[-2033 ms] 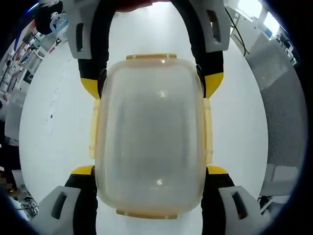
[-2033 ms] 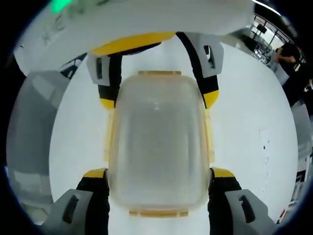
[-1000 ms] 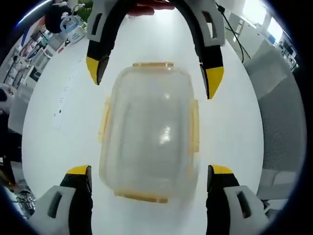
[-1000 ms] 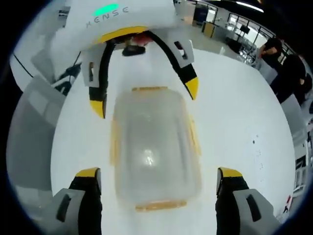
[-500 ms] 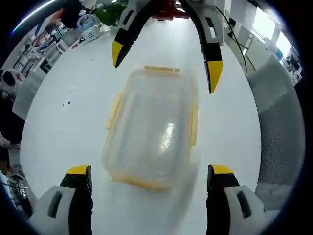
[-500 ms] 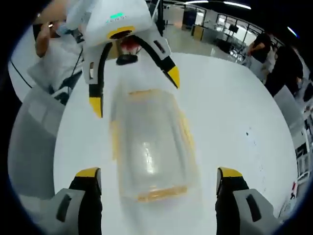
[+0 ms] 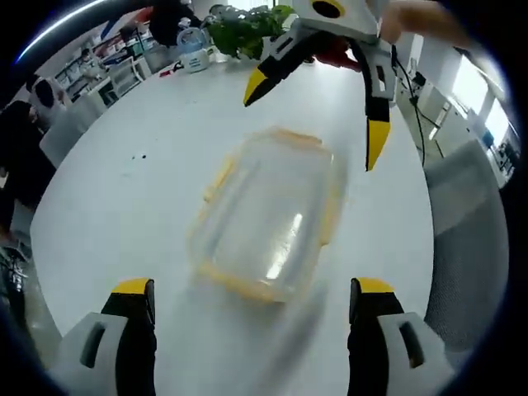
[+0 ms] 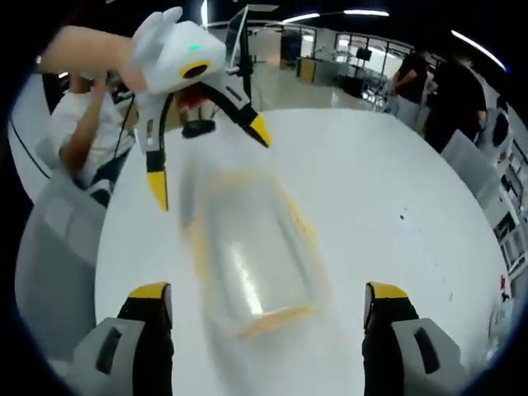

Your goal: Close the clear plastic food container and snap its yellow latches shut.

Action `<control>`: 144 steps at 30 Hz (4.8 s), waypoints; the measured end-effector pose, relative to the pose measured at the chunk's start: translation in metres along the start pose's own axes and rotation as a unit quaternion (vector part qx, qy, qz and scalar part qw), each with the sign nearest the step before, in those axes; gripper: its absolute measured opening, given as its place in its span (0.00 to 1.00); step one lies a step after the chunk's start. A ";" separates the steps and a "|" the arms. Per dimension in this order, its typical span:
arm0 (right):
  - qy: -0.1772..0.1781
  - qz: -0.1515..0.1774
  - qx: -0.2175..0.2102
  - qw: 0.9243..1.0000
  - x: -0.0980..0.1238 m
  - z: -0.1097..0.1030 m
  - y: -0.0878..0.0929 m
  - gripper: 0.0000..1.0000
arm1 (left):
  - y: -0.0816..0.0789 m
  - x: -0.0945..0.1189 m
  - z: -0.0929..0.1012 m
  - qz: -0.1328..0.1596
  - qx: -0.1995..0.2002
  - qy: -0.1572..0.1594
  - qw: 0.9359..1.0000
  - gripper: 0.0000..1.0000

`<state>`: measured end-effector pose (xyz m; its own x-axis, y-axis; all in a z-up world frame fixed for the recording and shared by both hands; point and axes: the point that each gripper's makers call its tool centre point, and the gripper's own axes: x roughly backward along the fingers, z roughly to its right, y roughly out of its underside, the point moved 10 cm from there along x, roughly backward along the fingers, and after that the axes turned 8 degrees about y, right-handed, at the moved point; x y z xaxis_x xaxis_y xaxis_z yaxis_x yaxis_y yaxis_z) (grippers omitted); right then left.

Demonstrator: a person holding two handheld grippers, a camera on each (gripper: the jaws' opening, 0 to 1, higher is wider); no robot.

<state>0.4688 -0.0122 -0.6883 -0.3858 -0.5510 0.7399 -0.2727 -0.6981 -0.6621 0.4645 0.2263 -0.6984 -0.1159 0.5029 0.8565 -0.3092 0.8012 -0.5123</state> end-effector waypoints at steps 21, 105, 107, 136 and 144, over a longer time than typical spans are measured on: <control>0.067 0.072 -0.108 0.989 0.024 -0.008 0.015 0.96 | 0.039 0.021 0.013 0.122 0.120 -0.048 0.984 0.99; 0.200 0.198 -0.325 0.903 0.115 -0.133 0.115 0.91 | 0.148 0.053 0.137 0.321 0.324 -0.133 0.880 0.95; 0.199 0.197 -0.326 0.903 0.116 -0.137 0.116 0.90 | 0.150 0.054 0.140 0.321 0.325 -0.134 0.880 0.95; 0.190 0.188 -0.326 0.907 0.118 -0.179 0.128 0.87 | 0.168 0.044 0.184 0.326 0.341 -0.119 0.873 0.91; 0.190 0.193 -0.327 0.905 0.122 -0.181 0.128 0.86 | 0.167 0.041 0.190 0.332 0.349 -0.116 0.869 0.89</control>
<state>0.2273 -0.0861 -0.7049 -0.8055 -0.4122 0.4258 -0.4677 0.0010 -0.8839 0.2288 0.3188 -0.7372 -0.6494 0.6352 0.4181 -0.5890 -0.0724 -0.8049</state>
